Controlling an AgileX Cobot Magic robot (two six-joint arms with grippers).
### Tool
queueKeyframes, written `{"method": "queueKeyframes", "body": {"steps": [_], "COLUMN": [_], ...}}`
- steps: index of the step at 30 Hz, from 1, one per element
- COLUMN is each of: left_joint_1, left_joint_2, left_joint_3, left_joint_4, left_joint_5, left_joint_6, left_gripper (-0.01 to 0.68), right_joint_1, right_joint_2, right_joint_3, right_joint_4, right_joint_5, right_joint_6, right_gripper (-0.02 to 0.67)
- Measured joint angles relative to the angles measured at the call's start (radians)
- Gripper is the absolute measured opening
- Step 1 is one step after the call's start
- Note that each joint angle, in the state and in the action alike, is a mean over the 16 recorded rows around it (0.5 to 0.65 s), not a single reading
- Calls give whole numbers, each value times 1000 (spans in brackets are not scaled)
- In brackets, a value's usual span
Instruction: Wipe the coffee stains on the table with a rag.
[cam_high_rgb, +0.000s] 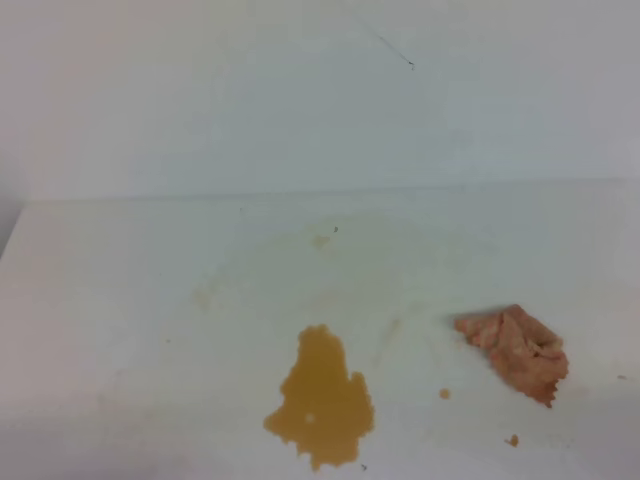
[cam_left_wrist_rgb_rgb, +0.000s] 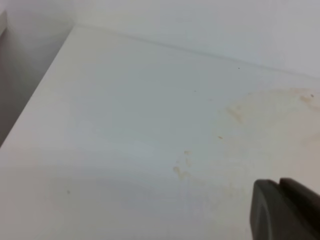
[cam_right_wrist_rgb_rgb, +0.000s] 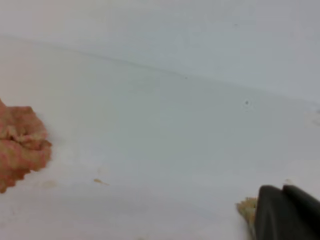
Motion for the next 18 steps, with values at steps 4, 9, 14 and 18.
{"method": "queueKeyframes", "body": {"steps": [4,9,14,18], "left_joint_1": [0,0,0,0], "left_joint_2": [0,0,0,0], "left_joint_3": [0,0,0,0], "left_joint_4": [0,0,0,0], "left_joint_5": [0,0,0,0], "left_joint_6": [0,0,0,0], "left_gripper": [1,1,1,1], "right_joint_1": [0,0,0,0], "right_joint_2": [-2,-2,-2,0], "right_joint_3": [0,0,0,-3], "right_joint_4": [-45,-64,-48,9], "right_joint_5": [-28,-135,-295,-423], "right_joint_6": [16,74,133,187], "right_gripper": [-3,-3,-3,-3]}}
